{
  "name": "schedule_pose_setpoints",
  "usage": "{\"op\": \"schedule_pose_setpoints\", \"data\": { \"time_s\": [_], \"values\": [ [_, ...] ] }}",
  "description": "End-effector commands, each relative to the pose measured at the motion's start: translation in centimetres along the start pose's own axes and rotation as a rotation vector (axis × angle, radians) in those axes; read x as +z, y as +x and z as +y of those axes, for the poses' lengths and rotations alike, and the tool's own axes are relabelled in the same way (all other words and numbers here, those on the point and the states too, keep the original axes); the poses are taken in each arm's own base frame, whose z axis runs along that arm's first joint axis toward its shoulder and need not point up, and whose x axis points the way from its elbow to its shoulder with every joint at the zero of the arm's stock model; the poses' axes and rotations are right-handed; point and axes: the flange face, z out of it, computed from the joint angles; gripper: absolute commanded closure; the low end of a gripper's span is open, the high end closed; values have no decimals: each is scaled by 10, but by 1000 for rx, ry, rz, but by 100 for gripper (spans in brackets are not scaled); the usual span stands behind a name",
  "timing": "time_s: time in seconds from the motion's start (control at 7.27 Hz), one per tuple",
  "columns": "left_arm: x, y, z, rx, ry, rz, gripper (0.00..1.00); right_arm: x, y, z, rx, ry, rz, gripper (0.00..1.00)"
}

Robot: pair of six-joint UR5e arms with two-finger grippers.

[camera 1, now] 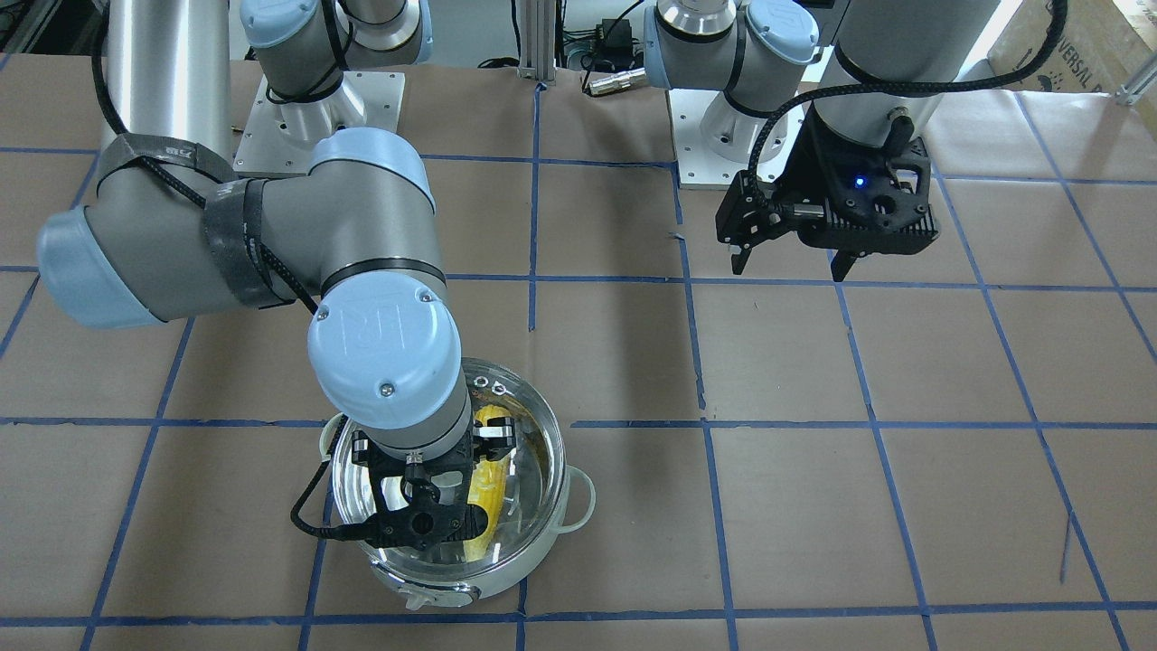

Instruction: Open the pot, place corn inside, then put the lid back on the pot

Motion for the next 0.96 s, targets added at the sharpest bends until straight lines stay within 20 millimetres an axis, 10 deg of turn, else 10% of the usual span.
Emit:
{"op": "schedule_pose_setpoints", "data": {
  "time_s": [0.0, 0.83],
  "values": [
    [-1, 0, 0, 0, 1, 0, 0, 1, 0, 0, 0, -1, 0, 61],
    [-1, -1, 0, -1, 1, 0, 0, -9, 4, -4, 5, 29, 8, 11]
  ]
}}
